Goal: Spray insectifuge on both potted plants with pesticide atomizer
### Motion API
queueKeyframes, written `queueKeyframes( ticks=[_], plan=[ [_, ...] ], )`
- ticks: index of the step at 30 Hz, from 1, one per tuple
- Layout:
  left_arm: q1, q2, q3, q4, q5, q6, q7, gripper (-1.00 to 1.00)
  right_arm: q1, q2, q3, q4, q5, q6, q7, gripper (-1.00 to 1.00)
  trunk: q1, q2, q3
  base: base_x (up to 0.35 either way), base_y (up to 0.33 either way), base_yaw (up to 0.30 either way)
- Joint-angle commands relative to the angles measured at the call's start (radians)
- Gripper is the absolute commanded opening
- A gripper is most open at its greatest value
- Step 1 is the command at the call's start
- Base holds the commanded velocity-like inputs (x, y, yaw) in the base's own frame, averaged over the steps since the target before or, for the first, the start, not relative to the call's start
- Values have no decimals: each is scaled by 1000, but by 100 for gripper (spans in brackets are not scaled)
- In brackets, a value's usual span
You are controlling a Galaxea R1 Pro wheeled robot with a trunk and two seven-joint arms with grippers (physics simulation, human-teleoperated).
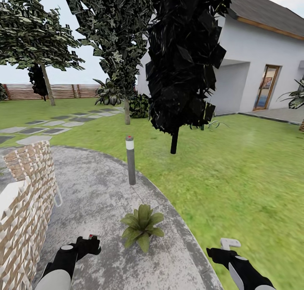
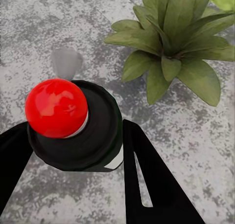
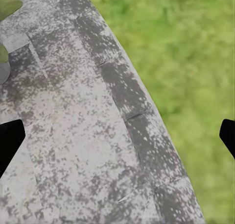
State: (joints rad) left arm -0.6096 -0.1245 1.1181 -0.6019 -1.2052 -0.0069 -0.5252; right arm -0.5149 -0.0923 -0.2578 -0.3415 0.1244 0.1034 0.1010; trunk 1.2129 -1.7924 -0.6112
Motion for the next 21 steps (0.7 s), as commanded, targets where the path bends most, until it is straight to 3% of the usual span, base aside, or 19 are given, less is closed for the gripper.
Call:
queueKeyframes(
  ticks=[1, 21],
  plan=[
    [-2, -1, 8, -3, -5, -1, -7, -100, 0, 1, -9, -2, 11, 5, 7, 100, 0, -1, -1, 0, 0, 0],
    [-2, 6, 7, -8, -4, 17, -7, -100, 0, 2, -7, -3, 12, 5, 6, 100, 0, -1, -1, 0, 0, 0]
  ],
)
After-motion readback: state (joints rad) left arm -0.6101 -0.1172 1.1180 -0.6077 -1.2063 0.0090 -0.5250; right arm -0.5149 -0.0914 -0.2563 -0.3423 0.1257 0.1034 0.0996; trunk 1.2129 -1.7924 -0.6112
